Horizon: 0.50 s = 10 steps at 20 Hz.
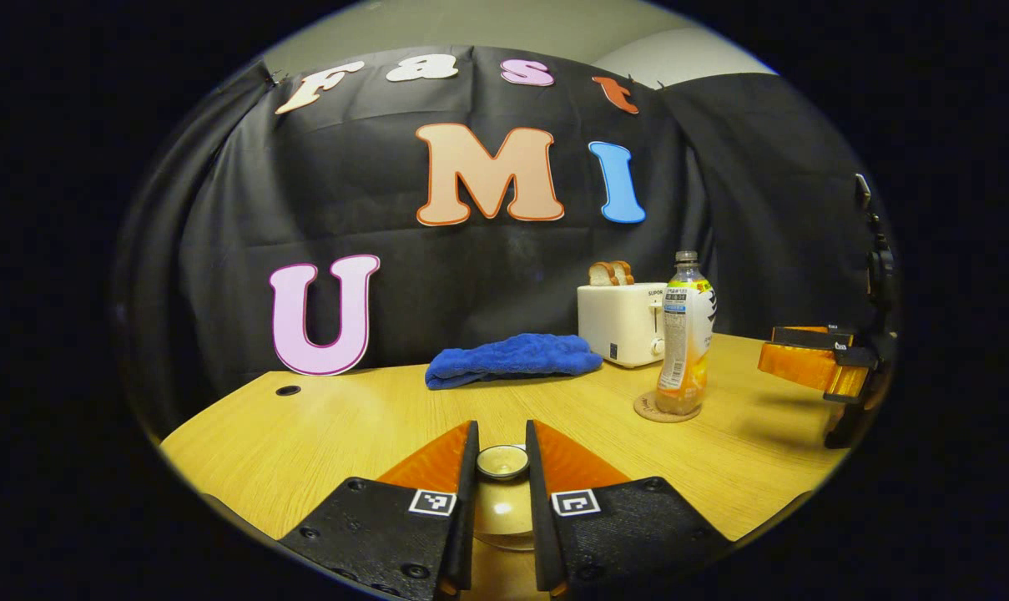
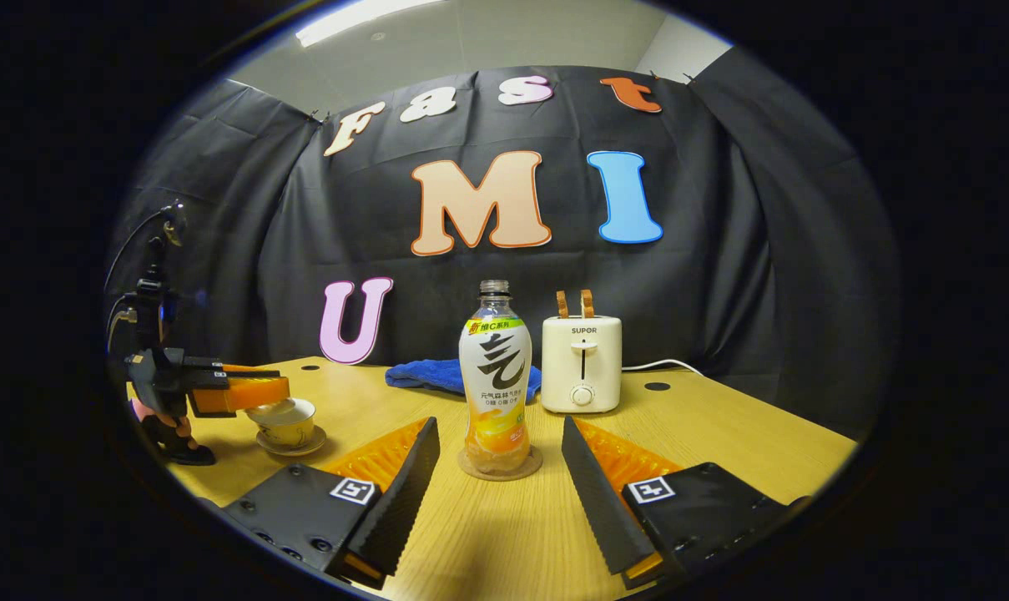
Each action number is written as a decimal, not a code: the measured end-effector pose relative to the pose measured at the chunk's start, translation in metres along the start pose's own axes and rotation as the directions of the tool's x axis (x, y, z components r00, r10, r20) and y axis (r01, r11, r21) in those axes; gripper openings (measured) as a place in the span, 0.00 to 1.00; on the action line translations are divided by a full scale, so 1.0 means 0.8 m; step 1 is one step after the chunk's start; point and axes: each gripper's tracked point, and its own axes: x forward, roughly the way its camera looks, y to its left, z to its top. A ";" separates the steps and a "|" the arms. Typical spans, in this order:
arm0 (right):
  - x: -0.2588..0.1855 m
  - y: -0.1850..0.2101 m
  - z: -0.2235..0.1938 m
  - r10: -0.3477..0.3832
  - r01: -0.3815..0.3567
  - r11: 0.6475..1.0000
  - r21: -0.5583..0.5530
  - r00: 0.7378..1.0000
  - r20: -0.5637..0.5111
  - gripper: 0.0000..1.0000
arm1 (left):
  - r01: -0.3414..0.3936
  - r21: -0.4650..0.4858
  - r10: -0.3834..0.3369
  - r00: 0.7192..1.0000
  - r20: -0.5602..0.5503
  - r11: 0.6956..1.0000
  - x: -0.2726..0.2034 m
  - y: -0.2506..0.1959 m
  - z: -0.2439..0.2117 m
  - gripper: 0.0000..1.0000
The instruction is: Open the teacup lid with one hand, grasp the water bottle and pour water into the teacup with the other hand; after pouring, place the water bottle on the coaster and then close the teacup lid.
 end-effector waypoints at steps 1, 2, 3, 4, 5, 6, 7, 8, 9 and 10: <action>0.000 0.000 0.000 0.000 0.000 1.000 0.000 1.000 0.000 0.93 | 0.005 0.004 -0.005 1.000 -0.006 1.000 0.002 -0.002 -0.001 0.27; -0.001 0.000 0.000 0.001 -0.001 1.000 0.000 1.000 -0.001 0.94 | 0.011 0.009 -0.011 1.000 -0.013 1.000 0.004 -0.004 -0.002 0.27; -0.001 0.000 -0.001 0.002 -0.002 1.000 0.000 1.000 -0.001 0.94 | 0.016 0.015 -0.016 1.000 -0.020 1.000 0.005 -0.006 -0.002 0.27; 0.000 0.000 -0.001 0.003 -0.003 1.000 0.000 1.000 -0.001 0.94 | 0.022 0.020 -0.022 0.999 -0.028 1.000 0.007 -0.009 -0.004 0.27; 0.001 0.001 0.000 0.003 -0.003 1.000 0.000 1.000 -0.001 0.94 | 0.028 0.026 -0.027 0.999 -0.035 0.999 0.009 -0.010 -0.005 0.27; 0.000 0.000 0.000 0.003 -0.003 1.000 0.000 1.000 -0.001 0.93 | 0.036 0.032 -0.034 0.998 -0.043 0.999 0.010 -0.013 -0.007 0.27; 0.000 0.000 0.000 0.003 -0.003 1.000 0.000 1.000 -0.001 0.93 | 0.043 0.039 -0.041 0.998 -0.051 0.998 0.012 -0.016 -0.008 0.27; 0.000 0.000 0.000 0.004 -0.004 1.000 0.000 1.000 -0.001 0.94 | 0.049 0.046 -0.046 0.997 -0.060 0.998 0.014 -0.018 -0.009 0.27; 0.000 0.000 0.000 0.004 -0.004 1.000 0.000 1.000 -0.001 0.93 | 0.049 0.051 -0.046 0.997 -0.067 0.997 0.016 -0.018 -0.010 0.28; 0.000 0.000 0.000 0.005 -0.005 1.000 0.000 1.000 -0.001 0.93 | 0.049 0.054 -0.046 0.997 -0.068 0.997 0.016 -0.018 -0.010 0.28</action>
